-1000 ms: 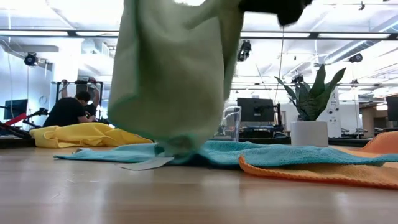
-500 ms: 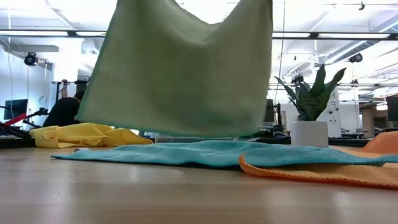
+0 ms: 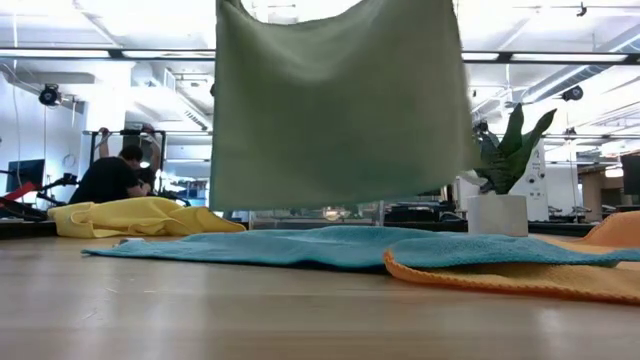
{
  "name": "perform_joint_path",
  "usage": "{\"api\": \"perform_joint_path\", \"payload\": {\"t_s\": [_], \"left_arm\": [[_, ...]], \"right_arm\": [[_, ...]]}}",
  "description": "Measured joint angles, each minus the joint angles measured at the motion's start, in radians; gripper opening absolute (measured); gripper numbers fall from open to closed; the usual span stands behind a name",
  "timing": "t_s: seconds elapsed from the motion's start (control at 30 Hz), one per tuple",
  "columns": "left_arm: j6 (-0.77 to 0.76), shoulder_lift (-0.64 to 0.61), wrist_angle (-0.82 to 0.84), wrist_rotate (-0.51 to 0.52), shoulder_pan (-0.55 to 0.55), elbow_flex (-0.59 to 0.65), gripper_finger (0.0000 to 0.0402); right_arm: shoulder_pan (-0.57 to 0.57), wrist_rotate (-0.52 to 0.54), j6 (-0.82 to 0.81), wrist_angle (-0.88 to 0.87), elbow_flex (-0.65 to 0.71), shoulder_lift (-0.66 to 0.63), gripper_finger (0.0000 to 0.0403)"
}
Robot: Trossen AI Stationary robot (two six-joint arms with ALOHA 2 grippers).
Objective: Fold microfiber towels
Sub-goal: Fold the green towel
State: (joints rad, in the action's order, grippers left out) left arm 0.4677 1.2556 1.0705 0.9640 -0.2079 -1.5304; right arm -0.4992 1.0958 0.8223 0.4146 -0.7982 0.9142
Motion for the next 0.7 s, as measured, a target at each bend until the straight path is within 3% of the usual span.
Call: {"api": "perform_joint_path", "payload": {"t_s": [0.17, 0.5, 0.7], "left_arm": [[0.196, -0.015, -0.166, -0.004, 0.012, 0.000, 0.0000], [0.326, -0.009, -0.251, -0.053, 0.048, 0.081, 0.0000], [0.329, -0.025, -0.318, -0.115, 0.115, 0.081, 0.0000]], "right_arm": [[0.009, 0.000, -0.010, -0.053, 0.000, -0.005, 0.0008], [0.062, -0.005, -0.017, -0.115, -0.003, -0.044, 0.0008], [0.152, -0.197, -0.209, -0.306, -0.034, -0.098, 0.0008]]}}
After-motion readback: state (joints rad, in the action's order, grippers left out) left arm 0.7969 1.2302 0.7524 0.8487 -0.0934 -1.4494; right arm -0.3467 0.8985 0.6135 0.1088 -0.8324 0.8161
